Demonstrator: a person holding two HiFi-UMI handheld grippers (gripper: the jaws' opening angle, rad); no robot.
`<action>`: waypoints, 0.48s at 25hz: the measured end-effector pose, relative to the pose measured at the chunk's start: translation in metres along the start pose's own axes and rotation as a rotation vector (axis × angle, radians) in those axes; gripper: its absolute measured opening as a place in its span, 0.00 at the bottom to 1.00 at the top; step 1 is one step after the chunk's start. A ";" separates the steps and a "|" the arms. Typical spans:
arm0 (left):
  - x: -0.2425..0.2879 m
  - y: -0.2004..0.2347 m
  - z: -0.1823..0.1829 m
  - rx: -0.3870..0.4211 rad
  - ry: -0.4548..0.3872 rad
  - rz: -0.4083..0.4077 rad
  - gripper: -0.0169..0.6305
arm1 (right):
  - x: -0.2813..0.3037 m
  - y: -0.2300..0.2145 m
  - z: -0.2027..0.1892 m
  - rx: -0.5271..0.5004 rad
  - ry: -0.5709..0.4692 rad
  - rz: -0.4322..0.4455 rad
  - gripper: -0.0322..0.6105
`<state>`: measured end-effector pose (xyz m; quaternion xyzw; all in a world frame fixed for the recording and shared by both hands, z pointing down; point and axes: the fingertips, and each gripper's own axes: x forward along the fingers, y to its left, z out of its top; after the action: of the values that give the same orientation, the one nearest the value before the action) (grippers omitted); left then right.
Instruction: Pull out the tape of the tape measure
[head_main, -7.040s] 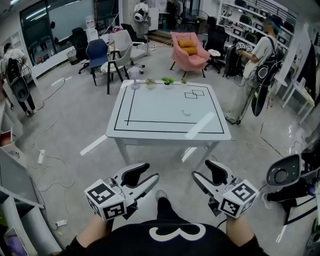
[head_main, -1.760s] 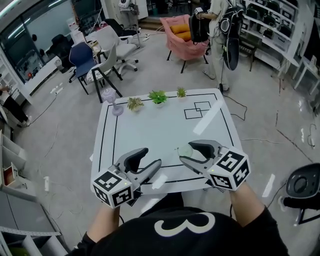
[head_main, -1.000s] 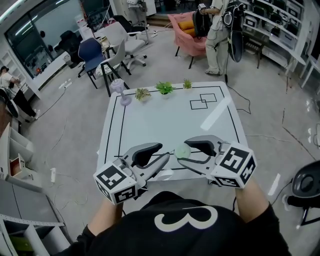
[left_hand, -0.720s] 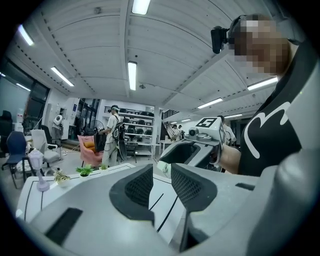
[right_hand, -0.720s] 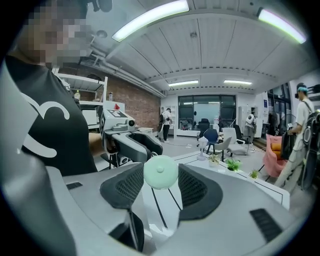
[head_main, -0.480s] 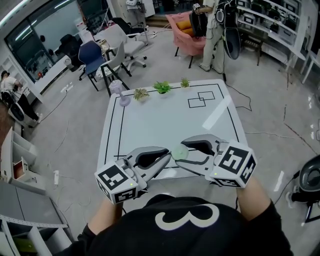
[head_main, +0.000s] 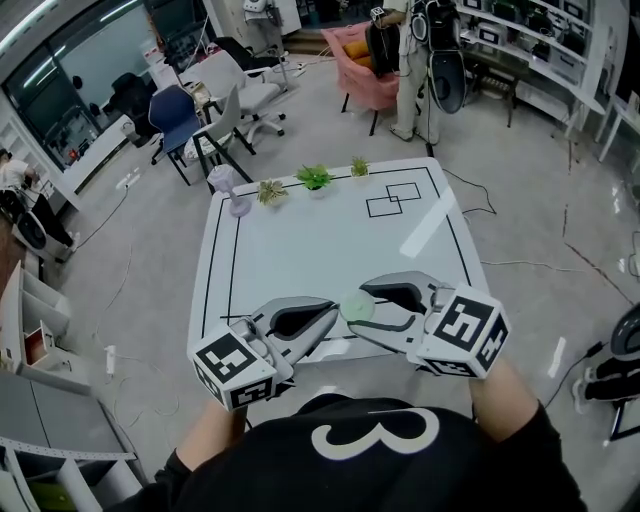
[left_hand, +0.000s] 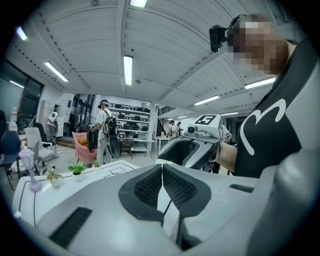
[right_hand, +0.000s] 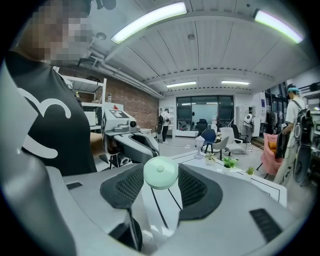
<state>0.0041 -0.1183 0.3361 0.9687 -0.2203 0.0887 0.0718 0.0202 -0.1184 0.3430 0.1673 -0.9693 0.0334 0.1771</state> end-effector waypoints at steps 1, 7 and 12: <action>0.002 0.001 -0.002 -0.007 0.002 0.004 0.04 | 0.000 -0.002 -0.002 0.005 0.002 -0.004 0.39; 0.002 0.006 -0.009 -0.030 0.019 0.037 0.04 | 0.002 -0.006 -0.011 -0.001 0.029 -0.012 0.39; -0.012 0.012 -0.013 -0.060 0.018 0.081 0.04 | 0.004 -0.005 -0.012 0.003 0.032 -0.007 0.39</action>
<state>-0.0130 -0.1217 0.3472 0.9555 -0.2614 0.0935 0.0992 0.0224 -0.1229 0.3562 0.1706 -0.9656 0.0370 0.1925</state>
